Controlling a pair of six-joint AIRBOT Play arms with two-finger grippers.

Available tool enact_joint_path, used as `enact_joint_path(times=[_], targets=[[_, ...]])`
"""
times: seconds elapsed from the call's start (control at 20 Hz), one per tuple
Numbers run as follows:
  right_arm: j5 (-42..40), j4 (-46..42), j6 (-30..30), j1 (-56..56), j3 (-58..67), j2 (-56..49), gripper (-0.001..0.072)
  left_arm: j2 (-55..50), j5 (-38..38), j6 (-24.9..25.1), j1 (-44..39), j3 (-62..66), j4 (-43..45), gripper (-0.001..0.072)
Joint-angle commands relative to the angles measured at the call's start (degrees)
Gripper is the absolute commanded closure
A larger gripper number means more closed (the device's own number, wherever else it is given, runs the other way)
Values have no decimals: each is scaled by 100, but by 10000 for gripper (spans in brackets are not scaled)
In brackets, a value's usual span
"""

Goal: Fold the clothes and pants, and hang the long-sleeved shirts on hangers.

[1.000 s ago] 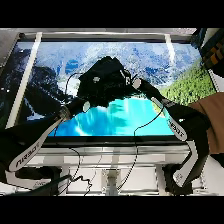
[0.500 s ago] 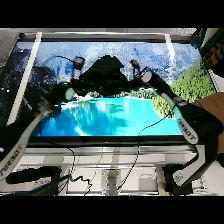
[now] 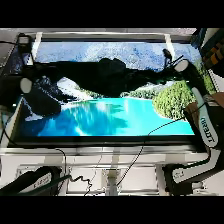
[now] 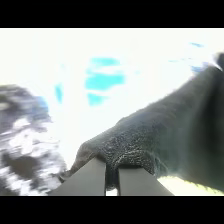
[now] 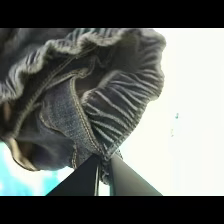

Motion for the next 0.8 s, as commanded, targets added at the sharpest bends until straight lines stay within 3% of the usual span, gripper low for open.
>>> enact_joint_path(times=[0.0, 0.25, 0.45, 0.75], targets=[[175, -15, 4, -649, 271, 214, 675, 173, -334, -2, 702, 4, 68, 687], [188, -22, 4, -1668, 1073, 479, 675, 232, -743, -2, 1718, 4, 66, 686], [551, -85, 2, -2188, 1279, 485, 675, 238, -1193, 0, 2041, -2, 68, 686], [1620, -1515, 4, -2218, 660, 439, 675, -37, -2046, 0, 2070, -13, 76, 686]])
